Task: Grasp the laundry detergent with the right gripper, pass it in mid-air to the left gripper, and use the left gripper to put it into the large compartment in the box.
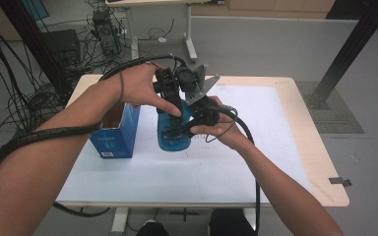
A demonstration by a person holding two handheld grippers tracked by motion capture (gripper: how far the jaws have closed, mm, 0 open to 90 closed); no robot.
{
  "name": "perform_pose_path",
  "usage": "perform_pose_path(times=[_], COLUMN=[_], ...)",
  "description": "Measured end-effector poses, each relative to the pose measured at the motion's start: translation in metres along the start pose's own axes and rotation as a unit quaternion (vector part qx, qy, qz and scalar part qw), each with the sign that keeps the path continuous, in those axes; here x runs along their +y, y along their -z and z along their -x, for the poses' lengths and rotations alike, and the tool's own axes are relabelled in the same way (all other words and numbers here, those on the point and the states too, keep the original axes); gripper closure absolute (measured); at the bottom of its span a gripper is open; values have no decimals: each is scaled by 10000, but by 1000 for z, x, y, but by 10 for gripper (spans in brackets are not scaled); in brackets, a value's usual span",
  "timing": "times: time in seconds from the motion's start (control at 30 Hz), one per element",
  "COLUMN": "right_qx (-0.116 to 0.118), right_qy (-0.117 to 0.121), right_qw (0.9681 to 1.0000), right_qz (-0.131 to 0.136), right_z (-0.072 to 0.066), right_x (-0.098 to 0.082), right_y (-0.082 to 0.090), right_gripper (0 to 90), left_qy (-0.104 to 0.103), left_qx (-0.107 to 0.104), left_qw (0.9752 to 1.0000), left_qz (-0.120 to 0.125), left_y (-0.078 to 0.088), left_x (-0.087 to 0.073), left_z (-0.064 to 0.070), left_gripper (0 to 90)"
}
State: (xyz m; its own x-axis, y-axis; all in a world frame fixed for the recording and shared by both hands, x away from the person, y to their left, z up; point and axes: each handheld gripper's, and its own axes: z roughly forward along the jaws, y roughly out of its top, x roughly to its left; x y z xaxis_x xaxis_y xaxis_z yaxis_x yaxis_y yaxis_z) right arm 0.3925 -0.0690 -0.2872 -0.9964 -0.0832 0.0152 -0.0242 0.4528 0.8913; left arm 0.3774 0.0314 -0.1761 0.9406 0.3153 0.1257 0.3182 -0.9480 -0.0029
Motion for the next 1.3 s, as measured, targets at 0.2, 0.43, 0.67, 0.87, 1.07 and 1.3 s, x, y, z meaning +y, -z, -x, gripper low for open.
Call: perform_pose_path(times=[0.2, 0.43, 0.67, 0.87, 1.07, 1.3], right_qx=[-8, 4, 1, -2, 10, -16], right_qy=[40, 29, 30, 48, 83, 99], right_qw=[10000, 10000, 10000, 10000, 10000, 9999], right_qz=[-4, -16, -28, -13, -22, -60], right_z=[0, 0, 0, 0, 0, 0], right_x=[0, 0, 0, 0, 0, -2], right_y=[-1, -1, 0, 0, 1, 1], right_gripper=[439, 439, 439, 439, 439, 439], left_qy=[11, -9, -47, -62, -113, -208], left_qx=[1, -47, -87, -133, -267, -377], left_qw=[10000, 10000, 10000, 9999, 9996, 9991], left_qz=[8, 16, -11, -19, -10, -31], left_y=[0, -2, -1, -1, -1, 0], left_x=[-1, -1, 0, 1, 1, 2], left_z=[0, 0, 0, 0, 1, 2], left_gripper=[84, 139, 178, 206, 271, 357])
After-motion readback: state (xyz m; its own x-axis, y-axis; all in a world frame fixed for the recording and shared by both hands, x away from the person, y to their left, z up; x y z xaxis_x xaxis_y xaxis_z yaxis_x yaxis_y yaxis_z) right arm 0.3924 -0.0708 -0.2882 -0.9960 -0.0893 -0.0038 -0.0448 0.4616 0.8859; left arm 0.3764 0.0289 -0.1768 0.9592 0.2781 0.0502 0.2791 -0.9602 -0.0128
